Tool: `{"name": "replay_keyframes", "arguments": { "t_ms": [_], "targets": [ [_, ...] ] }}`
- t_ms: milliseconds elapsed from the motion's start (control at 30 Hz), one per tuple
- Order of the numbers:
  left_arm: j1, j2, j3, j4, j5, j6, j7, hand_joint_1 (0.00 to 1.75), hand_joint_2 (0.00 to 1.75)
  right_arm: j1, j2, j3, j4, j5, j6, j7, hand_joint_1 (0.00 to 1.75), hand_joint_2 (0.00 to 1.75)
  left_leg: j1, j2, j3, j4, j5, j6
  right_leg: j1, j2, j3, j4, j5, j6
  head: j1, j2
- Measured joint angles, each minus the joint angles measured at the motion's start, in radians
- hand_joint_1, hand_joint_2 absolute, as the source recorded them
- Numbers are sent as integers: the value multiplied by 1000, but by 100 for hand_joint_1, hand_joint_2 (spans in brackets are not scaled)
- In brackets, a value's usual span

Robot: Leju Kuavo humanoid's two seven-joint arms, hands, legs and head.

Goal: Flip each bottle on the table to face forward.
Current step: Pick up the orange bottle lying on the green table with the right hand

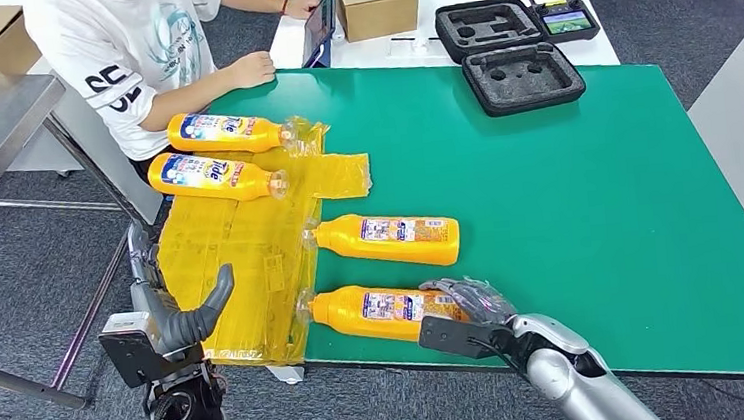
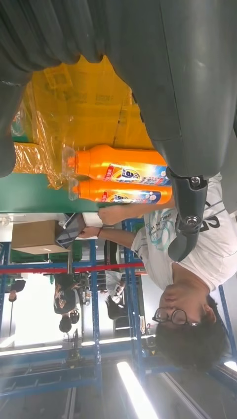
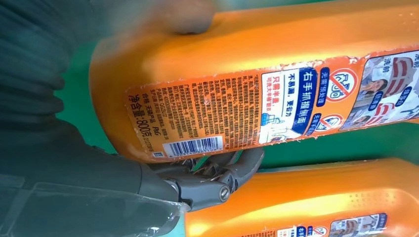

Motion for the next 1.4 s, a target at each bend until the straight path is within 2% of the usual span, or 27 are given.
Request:
{"name": "replay_keyframes", "arguments": {
  "t_ms": [100, 233, 400, 633, 800, 1100, 1233, 1400],
  "targets": [
    [1, 0, 0, 0, 1, -1, 0, 0, 175, 2, 6, -1, 3, -31, -1, -37, 175, 175, 0, 0, 0, 0, 0, 0, 0, 0, 0, 0, 0, 0, 0, 0],
    [2, 0, 0, 0, 5, -6, 0, 0, 175, 19, 32, -10, 4, -133, -17, -147, 175, 175, 0, 0, 0, 0, 0, 0, 0, 0, 0, 0, 0, 0, 0, 0],
    [6, -1, 0, -13, 33, -38, 0, 0, 175, 30, 110, -57, -20, -279, -113, -319, 175, 175, 0, 1, 0, 0, 0, 0, 0, 0, -1, 0, 0, 0, 0, 0],
    [16, -1, -21, -58, 125, -113, 0, 0, 175, 67, 219, -112, -98, -380, -242, -424, 175, 175, 0, 0, -1, 0, 0, 0, 0, 0, -1, 0, 0, 0, 0, 0],
    [28, 0, -42, -120, 170, -143, 0, 0, 175, 99, 257, -141, -121, -413, -307, -453, 175, 175, 0, 0, -1, 0, 0, 0, 0, 0, -1, 0, 0, 0, 0, 0],
    [43, 3, -49, -169, 195, -157, 1, 0, 175, 113, 274, -160, -124, -424, -316, -459, 175, 175, 0, 1, -1, 0, 0, 0, 0, 0, -1, 0, 0, 0, 0, 0],
    [48, 6, -59, -193, 274, -249, 44, 0, 175, 117, 279, -169, -117, -435, -322, -465, 175, 175, 0, 0, -1, 0, 0, 0, 0, 0, -1, 0, 0, 0, 0, 0],
    [43, 10, -115, -188, 347, -387, 129, 0, 175, 123, 311, -171, -70, -436, -304, -484, 175, 175, 0, 0, -1, 0, 0, 0, 0, 0, -1, 0, 0, 0, 0, 0]
  ]
}}
